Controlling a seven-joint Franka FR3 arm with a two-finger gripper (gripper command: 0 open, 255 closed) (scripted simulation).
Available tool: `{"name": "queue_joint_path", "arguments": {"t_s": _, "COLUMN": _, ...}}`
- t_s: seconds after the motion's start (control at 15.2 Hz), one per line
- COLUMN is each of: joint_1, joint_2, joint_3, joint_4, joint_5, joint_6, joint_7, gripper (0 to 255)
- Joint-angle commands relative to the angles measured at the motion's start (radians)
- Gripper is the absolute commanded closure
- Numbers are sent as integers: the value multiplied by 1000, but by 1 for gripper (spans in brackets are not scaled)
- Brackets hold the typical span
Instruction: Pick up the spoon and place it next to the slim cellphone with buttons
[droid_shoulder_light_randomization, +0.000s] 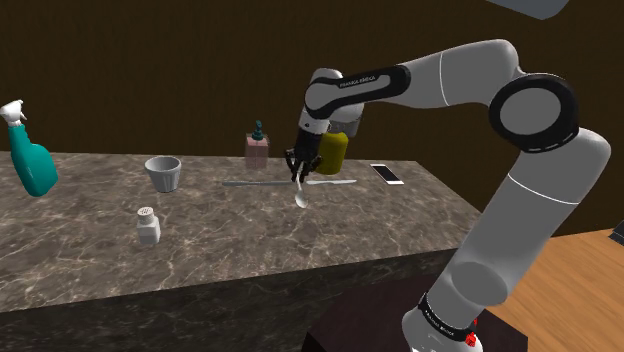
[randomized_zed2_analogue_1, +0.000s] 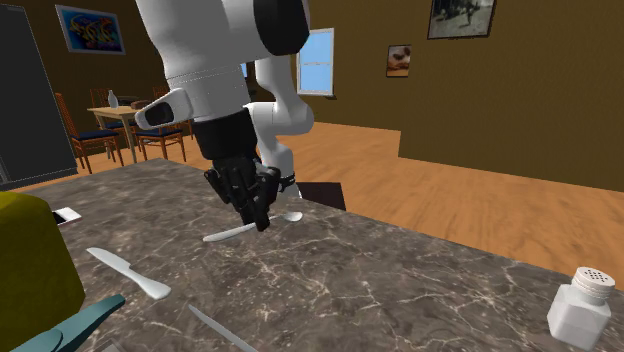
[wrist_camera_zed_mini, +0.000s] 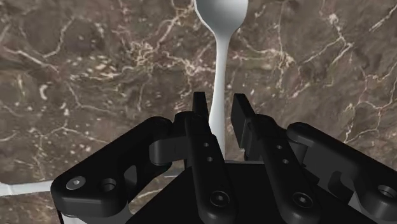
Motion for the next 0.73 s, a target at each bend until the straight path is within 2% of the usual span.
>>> {"name": "queue_joint_path", "arguments": {"t_s": 0.0, "joint_1": -24, "joint_2": -21, "joint_3": -23, "joint_4": -30, "joint_5": -1, "joint_6": -1, "joint_7": -49, "gripper": 255}}
{"name": "queue_joint_path", "arguments": {"t_s": 0.66, "joint_1": -144, "joint_2": -78, "joint_3": -149, "joint_4": -87, "joint_5": -33, "joint_6": -45, "joint_7": -275, "gripper": 255}}
